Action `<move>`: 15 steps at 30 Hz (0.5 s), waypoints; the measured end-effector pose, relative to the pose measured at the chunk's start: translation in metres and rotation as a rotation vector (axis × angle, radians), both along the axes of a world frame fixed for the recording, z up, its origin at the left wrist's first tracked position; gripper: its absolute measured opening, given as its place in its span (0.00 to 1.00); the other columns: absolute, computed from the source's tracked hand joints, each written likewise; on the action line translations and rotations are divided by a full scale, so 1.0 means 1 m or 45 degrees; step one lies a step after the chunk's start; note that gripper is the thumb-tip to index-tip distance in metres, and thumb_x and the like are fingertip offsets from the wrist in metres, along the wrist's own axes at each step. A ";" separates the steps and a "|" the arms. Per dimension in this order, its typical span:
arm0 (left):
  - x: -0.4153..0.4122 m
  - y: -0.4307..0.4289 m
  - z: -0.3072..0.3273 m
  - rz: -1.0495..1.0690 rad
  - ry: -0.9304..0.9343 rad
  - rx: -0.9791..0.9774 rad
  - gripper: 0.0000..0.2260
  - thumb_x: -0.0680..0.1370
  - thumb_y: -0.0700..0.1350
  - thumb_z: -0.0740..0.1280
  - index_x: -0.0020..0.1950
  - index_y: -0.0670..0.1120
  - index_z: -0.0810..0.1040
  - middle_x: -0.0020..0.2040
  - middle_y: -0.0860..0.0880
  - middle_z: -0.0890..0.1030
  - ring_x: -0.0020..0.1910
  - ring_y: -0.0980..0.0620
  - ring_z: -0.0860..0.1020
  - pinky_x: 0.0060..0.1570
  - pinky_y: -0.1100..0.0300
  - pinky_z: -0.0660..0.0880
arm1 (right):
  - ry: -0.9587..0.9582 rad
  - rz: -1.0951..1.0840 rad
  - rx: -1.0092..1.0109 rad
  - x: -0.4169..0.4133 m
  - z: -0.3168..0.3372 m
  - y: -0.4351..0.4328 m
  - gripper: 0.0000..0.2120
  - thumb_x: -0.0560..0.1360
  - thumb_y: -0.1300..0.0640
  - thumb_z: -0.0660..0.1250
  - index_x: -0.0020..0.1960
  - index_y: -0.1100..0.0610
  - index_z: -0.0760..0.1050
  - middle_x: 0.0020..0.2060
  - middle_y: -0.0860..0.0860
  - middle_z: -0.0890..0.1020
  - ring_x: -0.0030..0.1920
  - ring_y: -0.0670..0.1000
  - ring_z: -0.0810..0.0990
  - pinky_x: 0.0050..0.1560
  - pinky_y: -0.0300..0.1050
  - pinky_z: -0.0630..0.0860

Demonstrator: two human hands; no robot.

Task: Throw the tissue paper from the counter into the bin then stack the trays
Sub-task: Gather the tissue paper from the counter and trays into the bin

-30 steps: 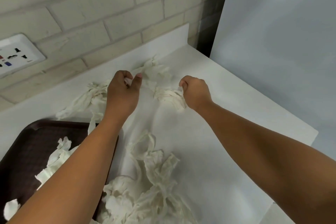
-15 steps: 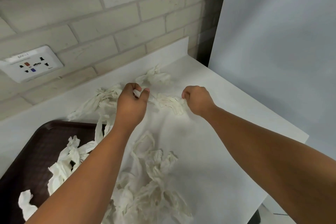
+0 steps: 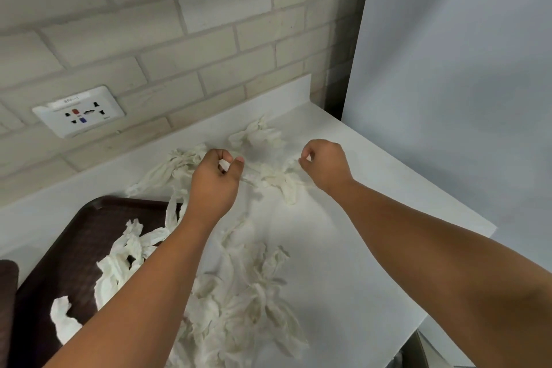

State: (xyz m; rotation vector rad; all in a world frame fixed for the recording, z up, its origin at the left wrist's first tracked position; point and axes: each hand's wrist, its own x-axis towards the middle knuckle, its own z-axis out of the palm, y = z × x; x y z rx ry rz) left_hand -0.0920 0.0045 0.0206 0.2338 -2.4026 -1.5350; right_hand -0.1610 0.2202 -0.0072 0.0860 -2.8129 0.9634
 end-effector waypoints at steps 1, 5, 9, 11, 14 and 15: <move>0.001 0.001 0.003 0.003 0.003 0.005 0.07 0.78 0.51 0.68 0.45 0.51 0.73 0.34 0.48 0.71 0.40 0.35 0.78 0.38 0.53 0.74 | 0.025 -0.027 -0.059 0.001 0.010 0.001 0.01 0.75 0.61 0.68 0.45 0.56 0.78 0.39 0.47 0.77 0.39 0.48 0.75 0.43 0.38 0.74; 0.006 0.012 0.016 -0.023 0.002 0.034 0.06 0.79 0.49 0.67 0.47 0.49 0.73 0.36 0.49 0.75 0.37 0.41 0.77 0.38 0.54 0.75 | 0.039 -0.093 -0.314 0.006 0.041 0.008 0.07 0.79 0.62 0.61 0.57 0.57 0.73 0.50 0.53 0.77 0.47 0.50 0.75 0.47 0.37 0.69; 0.011 0.030 0.026 -0.074 -0.011 0.044 0.03 0.79 0.46 0.67 0.48 0.49 0.74 0.34 0.53 0.72 0.36 0.44 0.75 0.37 0.56 0.74 | -0.025 -0.059 -0.235 0.021 0.062 0.026 0.14 0.81 0.63 0.57 0.66 0.63 0.71 0.59 0.60 0.77 0.59 0.58 0.76 0.54 0.42 0.70; 0.016 0.043 0.031 -0.105 -0.018 0.059 0.03 0.79 0.45 0.67 0.49 0.49 0.74 0.34 0.53 0.70 0.36 0.46 0.75 0.38 0.57 0.73 | -0.091 -0.028 -0.192 0.034 0.067 0.039 0.12 0.82 0.63 0.55 0.59 0.64 0.76 0.56 0.61 0.79 0.57 0.59 0.78 0.55 0.40 0.72; 0.025 0.066 0.037 -0.160 -0.019 0.060 0.03 0.79 0.46 0.67 0.47 0.52 0.74 0.35 0.52 0.68 0.37 0.43 0.76 0.38 0.57 0.72 | -0.199 -0.068 -0.457 0.056 0.070 0.065 0.12 0.82 0.61 0.53 0.53 0.60 0.75 0.52 0.59 0.80 0.52 0.58 0.81 0.58 0.53 0.78; 0.029 0.075 0.038 -0.182 -0.021 0.059 0.04 0.79 0.47 0.67 0.46 0.53 0.73 0.35 0.52 0.68 0.37 0.42 0.77 0.38 0.57 0.72 | -0.235 -0.085 -0.567 0.064 0.070 0.074 0.12 0.81 0.60 0.52 0.51 0.59 0.74 0.51 0.60 0.80 0.50 0.58 0.82 0.56 0.56 0.79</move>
